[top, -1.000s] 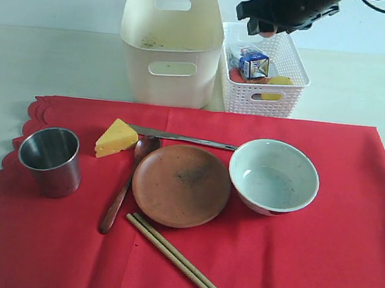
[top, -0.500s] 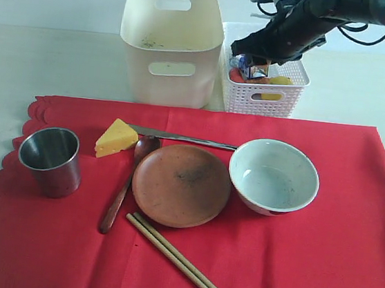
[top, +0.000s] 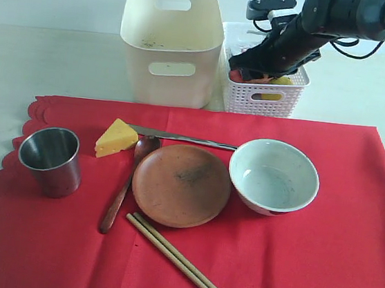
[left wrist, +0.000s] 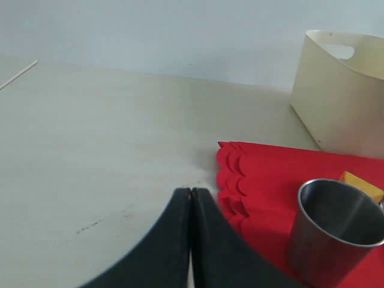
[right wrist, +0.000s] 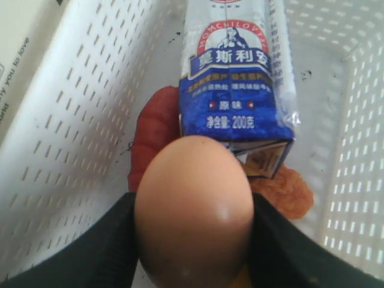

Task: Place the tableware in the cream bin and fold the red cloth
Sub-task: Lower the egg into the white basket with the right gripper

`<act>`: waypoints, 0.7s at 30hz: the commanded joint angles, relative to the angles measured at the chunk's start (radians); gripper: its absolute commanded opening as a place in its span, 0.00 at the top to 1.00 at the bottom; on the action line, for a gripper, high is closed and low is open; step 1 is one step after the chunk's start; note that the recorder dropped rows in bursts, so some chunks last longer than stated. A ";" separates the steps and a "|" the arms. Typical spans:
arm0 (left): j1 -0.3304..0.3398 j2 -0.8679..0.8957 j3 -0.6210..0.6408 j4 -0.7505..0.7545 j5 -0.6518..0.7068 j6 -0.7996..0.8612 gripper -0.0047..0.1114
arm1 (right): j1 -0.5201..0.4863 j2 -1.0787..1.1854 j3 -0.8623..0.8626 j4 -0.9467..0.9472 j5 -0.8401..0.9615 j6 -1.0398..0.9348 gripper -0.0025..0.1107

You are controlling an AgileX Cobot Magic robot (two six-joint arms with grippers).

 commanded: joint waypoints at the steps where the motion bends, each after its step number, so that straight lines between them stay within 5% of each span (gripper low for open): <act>1: -0.006 -0.006 0.003 -0.001 -0.003 -0.002 0.95 | -0.004 -0.003 -0.006 -0.005 -0.018 0.005 0.55; 7: -0.006 -0.006 0.003 -0.001 -0.003 -0.002 0.95 | -0.004 -0.003 -0.006 -0.005 -0.006 0.004 0.30; 21: -0.006 -0.006 0.003 -0.001 -0.003 -0.002 0.95 | -0.004 -0.115 -0.006 -0.006 0.061 0.004 0.29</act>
